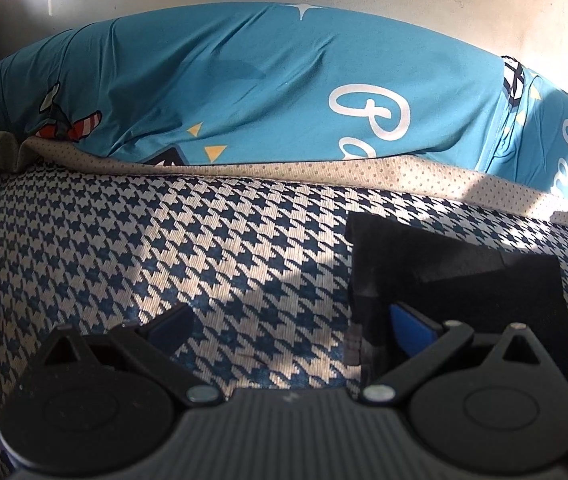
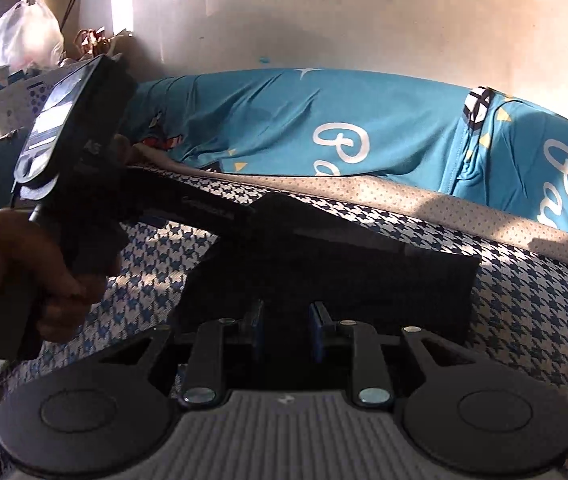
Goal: Fold clothes
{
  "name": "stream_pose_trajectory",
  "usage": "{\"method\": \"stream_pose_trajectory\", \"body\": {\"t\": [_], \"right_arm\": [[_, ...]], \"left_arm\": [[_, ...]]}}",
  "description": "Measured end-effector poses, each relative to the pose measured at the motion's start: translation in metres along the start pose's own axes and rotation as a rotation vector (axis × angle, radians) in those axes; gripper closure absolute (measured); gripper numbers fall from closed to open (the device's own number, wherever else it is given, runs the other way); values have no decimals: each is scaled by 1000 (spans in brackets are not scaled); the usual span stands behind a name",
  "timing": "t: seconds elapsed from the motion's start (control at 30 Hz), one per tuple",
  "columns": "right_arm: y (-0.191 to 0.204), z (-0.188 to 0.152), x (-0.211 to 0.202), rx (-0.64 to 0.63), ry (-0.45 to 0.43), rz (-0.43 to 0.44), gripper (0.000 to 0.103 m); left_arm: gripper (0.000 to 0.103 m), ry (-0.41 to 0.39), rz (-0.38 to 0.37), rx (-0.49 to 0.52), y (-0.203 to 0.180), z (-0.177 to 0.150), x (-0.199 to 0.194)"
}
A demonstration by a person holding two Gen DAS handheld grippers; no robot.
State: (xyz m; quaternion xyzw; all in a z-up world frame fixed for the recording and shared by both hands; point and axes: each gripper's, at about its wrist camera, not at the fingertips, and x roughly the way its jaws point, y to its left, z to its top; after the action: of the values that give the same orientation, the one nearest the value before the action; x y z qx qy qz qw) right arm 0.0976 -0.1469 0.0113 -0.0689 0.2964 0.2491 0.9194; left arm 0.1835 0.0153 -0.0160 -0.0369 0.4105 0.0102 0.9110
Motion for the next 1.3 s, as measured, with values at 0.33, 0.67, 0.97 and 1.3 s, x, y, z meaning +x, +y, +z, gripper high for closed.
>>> {"method": "stream_pose_trajectory", "body": {"t": [0.33,0.67,0.97,1.3], "right_arm": [[42,-5,24,-62,18,100,86],[48,-16,58,-44,92,107,84],[57,-18,54,-155,79,102,80],[14,3,31,-7,43,71,82]], "left_arm": [[0,-12,40,40,-7,0,5],[0,27,46,-6,-1,2,18],[0,28,91,-8,-1,0,25],[0,-36,64,-48,3,8,7]]}}
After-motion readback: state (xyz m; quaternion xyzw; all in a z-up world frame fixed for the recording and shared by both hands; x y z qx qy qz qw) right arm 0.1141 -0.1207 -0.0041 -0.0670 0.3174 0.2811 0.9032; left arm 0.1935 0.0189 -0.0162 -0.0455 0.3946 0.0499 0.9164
